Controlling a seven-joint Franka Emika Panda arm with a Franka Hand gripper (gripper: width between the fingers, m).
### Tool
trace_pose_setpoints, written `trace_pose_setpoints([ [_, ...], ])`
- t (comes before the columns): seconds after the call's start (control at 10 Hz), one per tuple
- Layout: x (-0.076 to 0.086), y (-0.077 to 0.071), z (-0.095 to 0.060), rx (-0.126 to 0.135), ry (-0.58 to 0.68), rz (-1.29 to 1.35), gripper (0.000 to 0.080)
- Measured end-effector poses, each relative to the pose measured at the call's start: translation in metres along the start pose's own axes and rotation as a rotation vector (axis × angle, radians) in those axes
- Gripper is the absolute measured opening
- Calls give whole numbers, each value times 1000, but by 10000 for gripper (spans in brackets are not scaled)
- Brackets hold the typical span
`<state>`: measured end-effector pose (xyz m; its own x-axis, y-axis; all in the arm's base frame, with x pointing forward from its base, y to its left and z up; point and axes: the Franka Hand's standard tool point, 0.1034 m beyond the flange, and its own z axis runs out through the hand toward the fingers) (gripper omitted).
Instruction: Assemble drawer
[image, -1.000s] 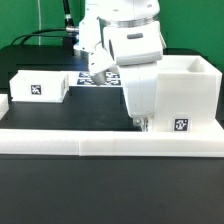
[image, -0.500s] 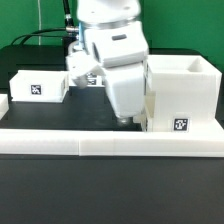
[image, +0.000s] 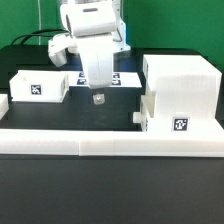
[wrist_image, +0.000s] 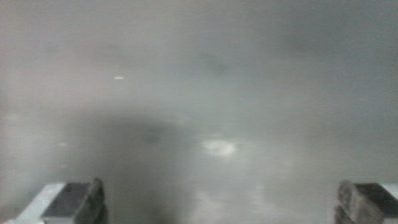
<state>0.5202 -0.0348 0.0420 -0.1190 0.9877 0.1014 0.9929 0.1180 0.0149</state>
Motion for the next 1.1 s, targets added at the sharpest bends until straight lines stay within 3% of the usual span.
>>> trace_pose_setpoints([
  [0.1,2,-12,6,-2,0,1,649],
  [0.5,0,-11,7,6,1,2,649],
  [0.8,-21,-45,-4,-17,-14,111,649],
  [0.9,-25,-50,-6,-29,-13,229,649],
  [1.1,-26,-51,-6,-29,-9,353,649],
])
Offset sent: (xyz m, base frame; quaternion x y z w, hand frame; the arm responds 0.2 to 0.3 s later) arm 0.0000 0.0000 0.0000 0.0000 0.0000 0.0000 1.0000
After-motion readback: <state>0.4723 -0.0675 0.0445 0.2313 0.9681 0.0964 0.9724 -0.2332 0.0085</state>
